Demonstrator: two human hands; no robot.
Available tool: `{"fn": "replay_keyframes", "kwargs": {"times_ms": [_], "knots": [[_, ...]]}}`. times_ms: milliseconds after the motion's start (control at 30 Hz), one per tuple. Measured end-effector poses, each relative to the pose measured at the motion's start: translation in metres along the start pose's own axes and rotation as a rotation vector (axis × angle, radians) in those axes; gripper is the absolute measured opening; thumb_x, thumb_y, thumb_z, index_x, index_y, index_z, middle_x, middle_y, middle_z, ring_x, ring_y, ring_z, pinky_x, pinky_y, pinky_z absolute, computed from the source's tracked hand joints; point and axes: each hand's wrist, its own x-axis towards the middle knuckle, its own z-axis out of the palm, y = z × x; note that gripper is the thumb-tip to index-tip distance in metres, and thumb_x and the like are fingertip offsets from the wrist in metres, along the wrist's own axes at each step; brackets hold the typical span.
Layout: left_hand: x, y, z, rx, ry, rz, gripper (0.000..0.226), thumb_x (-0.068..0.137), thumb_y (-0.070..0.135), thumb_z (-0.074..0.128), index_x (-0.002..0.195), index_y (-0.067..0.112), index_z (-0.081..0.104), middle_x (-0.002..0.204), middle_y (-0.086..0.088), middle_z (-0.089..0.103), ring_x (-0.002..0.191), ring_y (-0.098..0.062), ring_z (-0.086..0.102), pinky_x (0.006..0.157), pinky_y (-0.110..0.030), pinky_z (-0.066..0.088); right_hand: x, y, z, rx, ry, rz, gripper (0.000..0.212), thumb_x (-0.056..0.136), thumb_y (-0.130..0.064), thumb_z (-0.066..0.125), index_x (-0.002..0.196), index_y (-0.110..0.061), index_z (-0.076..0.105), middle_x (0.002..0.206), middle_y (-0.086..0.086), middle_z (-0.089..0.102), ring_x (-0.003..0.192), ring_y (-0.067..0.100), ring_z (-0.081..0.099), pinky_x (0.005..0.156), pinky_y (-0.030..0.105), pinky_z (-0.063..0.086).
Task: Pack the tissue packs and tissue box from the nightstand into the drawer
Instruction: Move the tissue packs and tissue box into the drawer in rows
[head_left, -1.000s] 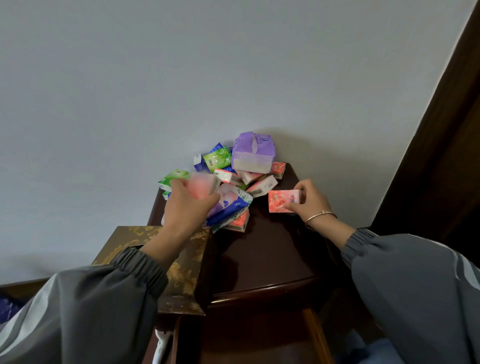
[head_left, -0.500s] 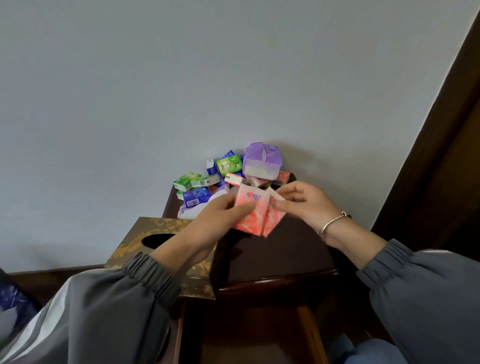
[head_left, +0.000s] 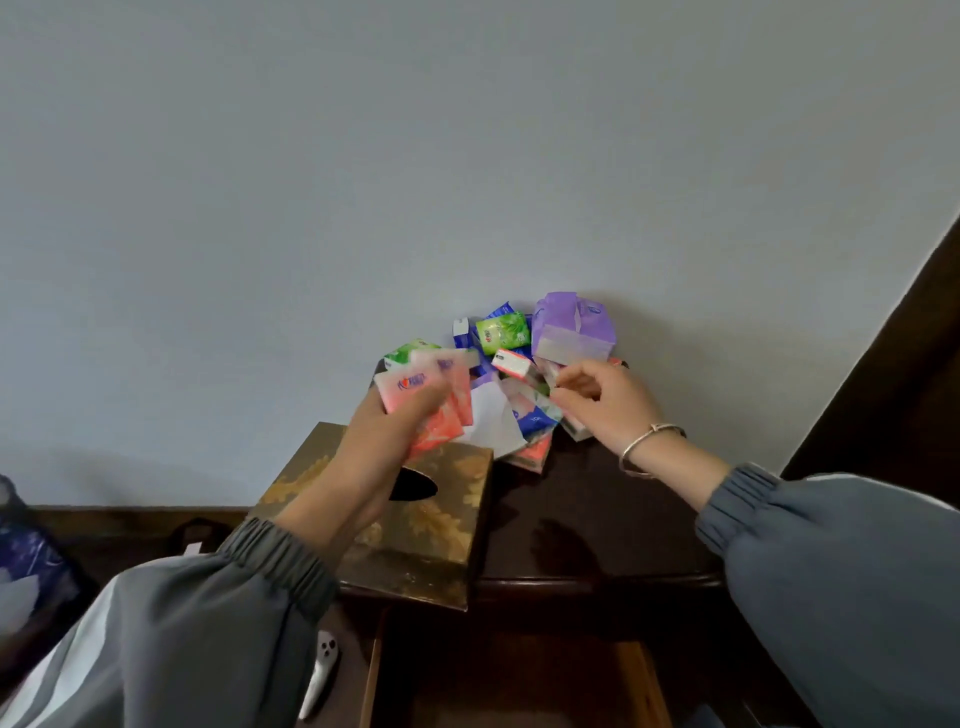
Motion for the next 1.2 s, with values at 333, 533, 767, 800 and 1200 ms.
{"fn": "replay_keyframes", "kwargs": {"times_ms": [333, 533, 767, 800, 1200], "knots": [[0.018, -0.031, -0.021, -0.172, 0.079, 0.058, 0.034, 0.086, 0.043, 0.065, 0.118, 0.03, 0.062, 0.101, 0.0, 0.073, 0.088, -0.022, 0.073, 0.056, -0.048, 0.057, 0.099, 0.002, 0.063, -1.031, 0.011, -0.245, 0.039, 0.085, -0.047, 0.056, 0.108, -0.016, 0.063, 0.121, 0.006, 0.052, 0.116, 0.027, 0.039, 0.089, 0.037, 0.033], [0.021, -0.031, -0.021, -0.212, 0.074, 0.054, 0.036, 0.088, 0.039, 0.062, 0.121, 0.025, 0.061, 0.098, -0.001, 0.074, 0.086, -0.022, 0.073, 0.054, -0.042, 0.056, 0.103, 0.006, 0.073, -1.098, 0.014, -0.29, 0.037, 0.084, -0.039, 0.057, 0.106, -0.011, 0.063, 0.117, 0.007, 0.054, 0.113, 0.026, 0.041, 0.087, 0.037, 0.032], [0.021, -0.032, -0.021, -0.163, 0.078, 0.085, 0.04, 0.086, 0.04, 0.064, 0.123, 0.026, 0.058, 0.103, 0.002, 0.074, 0.091, -0.017, 0.072, 0.062, -0.039, 0.059, 0.066, -0.002, 0.039, -0.417, 0.221, -0.303, 0.022, 0.085, -0.025, 0.058, 0.102, -0.012, 0.061, 0.09, 0.006, 0.068, 0.082, 0.028, 0.06, 0.074, 0.035, 0.043], [0.02, -0.032, -0.021, -0.167, 0.076, 0.078, 0.04, 0.086, 0.04, 0.064, 0.123, 0.026, 0.058, 0.103, 0.001, 0.073, 0.091, -0.018, 0.072, 0.06, -0.041, 0.058, 0.059, 0.001, 0.032, -0.297, 0.226, -0.274, 0.019, 0.085, -0.024, 0.059, 0.101, -0.013, 0.061, 0.086, 0.005, 0.068, 0.076, 0.025, 0.062, 0.07, 0.034, 0.046], [0.02, -0.031, -0.018, -0.149, 0.083, 0.057, 0.032, 0.084, 0.042, 0.067, 0.113, 0.033, 0.063, 0.092, 0.005, 0.073, 0.078, -0.016, 0.073, 0.053, -0.05, 0.056, 0.023, 0.086, -0.003, 0.617, -0.058, 0.562, 0.018, 0.091, -0.012, 0.056, 0.104, -0.002, 0.063, 0.091, 0.016, 0.065, 0.06, 0.013, 0.066, 0.054, 0.026, 0.054]]}}
